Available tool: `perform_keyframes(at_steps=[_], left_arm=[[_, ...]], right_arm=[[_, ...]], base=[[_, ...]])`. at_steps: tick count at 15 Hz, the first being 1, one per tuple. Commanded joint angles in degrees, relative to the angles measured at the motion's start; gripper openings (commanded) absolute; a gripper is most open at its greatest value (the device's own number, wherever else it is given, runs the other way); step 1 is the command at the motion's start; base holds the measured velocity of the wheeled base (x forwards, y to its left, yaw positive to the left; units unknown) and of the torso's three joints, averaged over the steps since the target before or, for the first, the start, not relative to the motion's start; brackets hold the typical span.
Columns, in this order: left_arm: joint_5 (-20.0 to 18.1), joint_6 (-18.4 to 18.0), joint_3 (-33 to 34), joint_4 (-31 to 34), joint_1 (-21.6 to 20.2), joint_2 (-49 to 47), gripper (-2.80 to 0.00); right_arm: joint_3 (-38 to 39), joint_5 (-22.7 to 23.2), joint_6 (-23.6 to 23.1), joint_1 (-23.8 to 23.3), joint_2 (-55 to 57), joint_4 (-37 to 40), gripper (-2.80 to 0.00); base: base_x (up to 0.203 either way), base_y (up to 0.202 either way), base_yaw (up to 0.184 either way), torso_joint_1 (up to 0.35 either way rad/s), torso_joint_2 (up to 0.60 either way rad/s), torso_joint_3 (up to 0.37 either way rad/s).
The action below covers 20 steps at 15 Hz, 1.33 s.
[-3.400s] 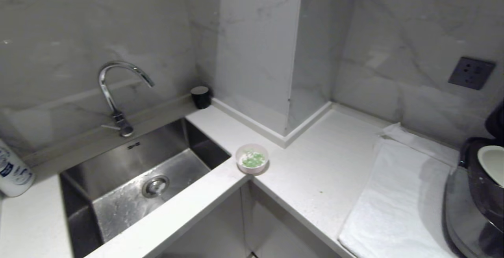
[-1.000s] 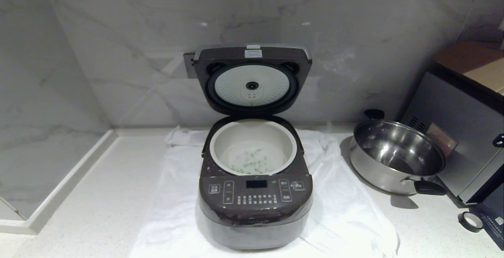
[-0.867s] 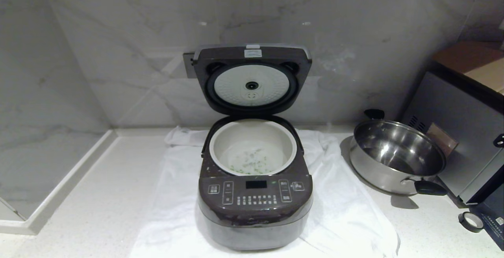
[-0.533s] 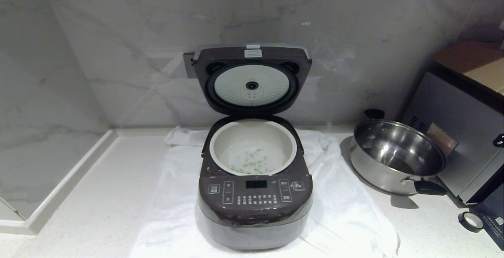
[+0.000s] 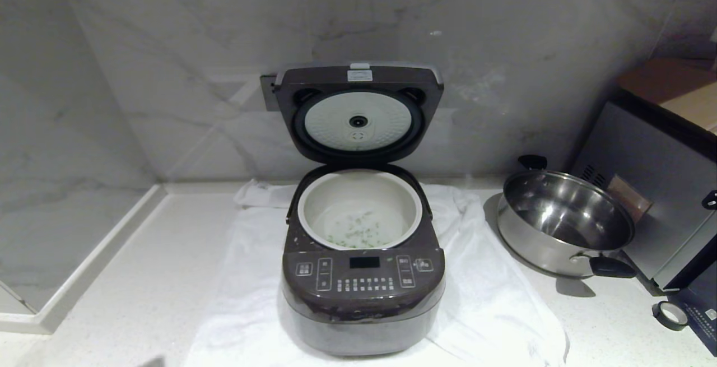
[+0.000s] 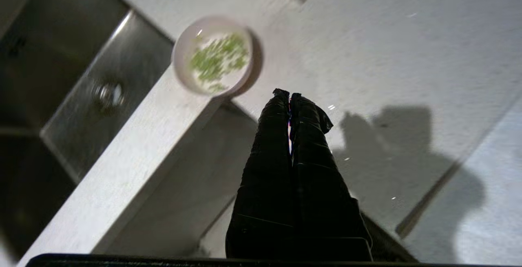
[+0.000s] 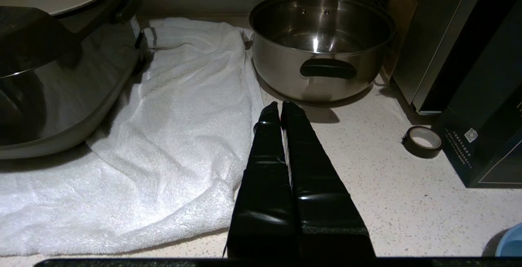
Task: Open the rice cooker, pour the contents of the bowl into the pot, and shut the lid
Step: Pour the water from the bowl into the rice cooker
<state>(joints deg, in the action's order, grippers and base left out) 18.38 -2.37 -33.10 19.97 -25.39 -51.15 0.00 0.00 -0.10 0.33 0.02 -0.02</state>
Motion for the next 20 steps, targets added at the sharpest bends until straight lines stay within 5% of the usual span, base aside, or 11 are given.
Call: perform_keyframes(at_steps=[1,3,5,7,13,20], left_arm=[[-7.78,-7.11,-5.32,3.05,-17.29,-11.38,-2.80],[-16.26,-15.32,-7.72,4.94,-28.52,-19.32,-2.80],[-23.23,-22.93,-8.82,5.95,-34.30,-26.37,-2.80],[-27.12,-26.45,-10.07,6.24,-38.39,-31.93,-2.80],[-28.58,-32.59,-19.54,6.35,-50.98,-45.94,-2.80],[-28.41,-33.57,-26.38,6.31,-58.41,-55.58,-2.80]], right_arm=[[0.09,0.00,0.01,0.02,-0.02,0.02,-2.80],[0.09,0.00,0.01,0.02,-0.02,0.02,-2.80],[0.09,0.00,0.01,0.02,-0.02,0.02,-2.80],[0.09,0.00,0.01,0.02,-0.02,0.02,-2.80],[0.09,0.00,0.01,0.02,-0.02,0.02,-2.80],[0.09,0.00,0.01,0.02,-0.02,0.02,-2.80]], base=[[0.000,0.000,0.000,0.000,0.00,0.000],[0.000,0.000,0.000,0.000,0.00,0.000],[0.000,0.000,0.000,0.000,0.00,0.000],[0.000,0.000,0.000,0.000,0.00,0.000],[0.000,0.000,0.000,0.000,0.00,0.000],[0.000,0.000,0.000,0.000,0.00,0.000]])
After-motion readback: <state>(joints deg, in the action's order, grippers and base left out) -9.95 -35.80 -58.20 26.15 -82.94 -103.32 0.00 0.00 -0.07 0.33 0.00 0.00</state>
